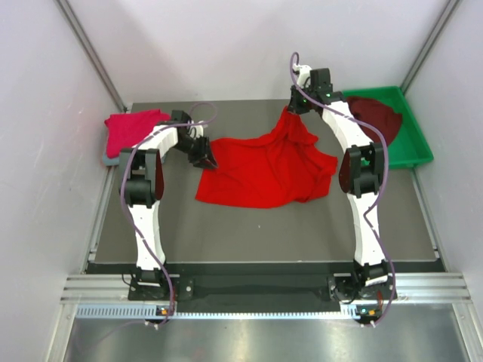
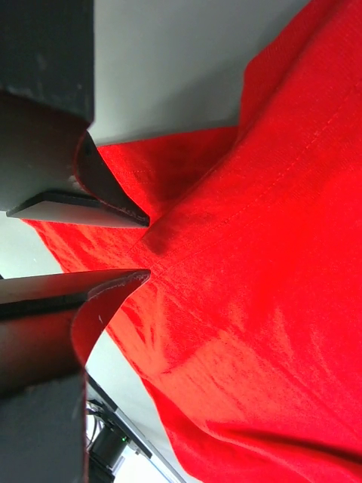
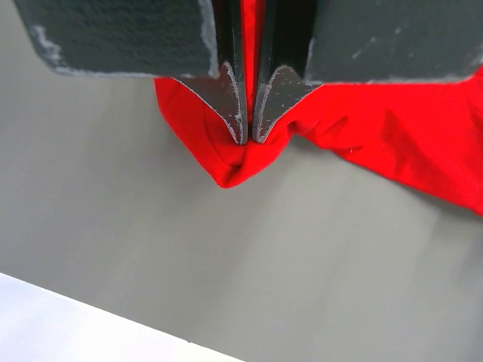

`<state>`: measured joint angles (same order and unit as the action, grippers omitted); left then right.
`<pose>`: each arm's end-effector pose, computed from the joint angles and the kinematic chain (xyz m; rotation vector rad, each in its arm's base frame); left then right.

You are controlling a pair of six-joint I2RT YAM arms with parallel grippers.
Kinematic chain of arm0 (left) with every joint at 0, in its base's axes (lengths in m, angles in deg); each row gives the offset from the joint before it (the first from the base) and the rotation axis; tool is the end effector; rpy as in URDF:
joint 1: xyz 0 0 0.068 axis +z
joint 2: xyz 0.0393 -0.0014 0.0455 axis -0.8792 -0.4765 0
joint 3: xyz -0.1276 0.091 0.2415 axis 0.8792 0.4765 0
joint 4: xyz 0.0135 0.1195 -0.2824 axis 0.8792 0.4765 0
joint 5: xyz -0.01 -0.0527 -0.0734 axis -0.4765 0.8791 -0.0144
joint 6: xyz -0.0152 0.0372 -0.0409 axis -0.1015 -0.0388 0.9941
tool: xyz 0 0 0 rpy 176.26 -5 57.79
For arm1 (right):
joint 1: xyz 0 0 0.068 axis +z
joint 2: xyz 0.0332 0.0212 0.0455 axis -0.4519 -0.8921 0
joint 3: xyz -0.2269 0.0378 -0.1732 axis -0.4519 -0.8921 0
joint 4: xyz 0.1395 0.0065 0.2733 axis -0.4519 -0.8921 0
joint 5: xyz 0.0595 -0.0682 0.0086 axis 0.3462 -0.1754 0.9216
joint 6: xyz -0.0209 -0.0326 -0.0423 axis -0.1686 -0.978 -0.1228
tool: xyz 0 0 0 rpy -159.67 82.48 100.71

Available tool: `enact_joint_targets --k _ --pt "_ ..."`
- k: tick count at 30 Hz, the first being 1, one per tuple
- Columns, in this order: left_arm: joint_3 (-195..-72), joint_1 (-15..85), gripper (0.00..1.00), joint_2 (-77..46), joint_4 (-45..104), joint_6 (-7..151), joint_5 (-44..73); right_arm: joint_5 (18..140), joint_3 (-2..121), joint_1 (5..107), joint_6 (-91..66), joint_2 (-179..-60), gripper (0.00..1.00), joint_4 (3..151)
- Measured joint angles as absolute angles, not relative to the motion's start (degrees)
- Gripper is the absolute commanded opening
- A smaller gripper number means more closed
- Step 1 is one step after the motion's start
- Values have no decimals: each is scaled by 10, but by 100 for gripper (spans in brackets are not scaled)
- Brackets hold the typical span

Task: Fold and stack the t-shirts
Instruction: Flatten the tshirt out

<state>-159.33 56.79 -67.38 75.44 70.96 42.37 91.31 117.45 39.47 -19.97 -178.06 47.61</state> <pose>0.5024 -0.0658 0.1455 0.0090 2.7774 -0.9533 0.6043 0.1491 0.2566 -0.4492 2.1503 0.4938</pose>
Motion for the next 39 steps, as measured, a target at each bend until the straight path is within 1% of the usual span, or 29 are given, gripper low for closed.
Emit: enact_joint_targets --k 21,25,31,32,33,39 --pt "-1594 565 32 -674 773 697 426 908 1189 394 -199 -1781 0 477" --pt "-1594 559 27 -674 778 694 426 908 1189 394 -199 -1781 0 477" --pt "-1594 549 13 -674 780 688 428 908 1189 394 -199 -1781 0 477" --pt "-1594 548 10 -674 780 687 428 908 1189 394 -199 -1781 0 477" --pt "-1594 548 0 -674 780 687 428 908 1189 394 -199 -1781 0 477" --pt "-1589 548 0 -674 780 684 428 908 1189 393 -199 -1781 0 477"
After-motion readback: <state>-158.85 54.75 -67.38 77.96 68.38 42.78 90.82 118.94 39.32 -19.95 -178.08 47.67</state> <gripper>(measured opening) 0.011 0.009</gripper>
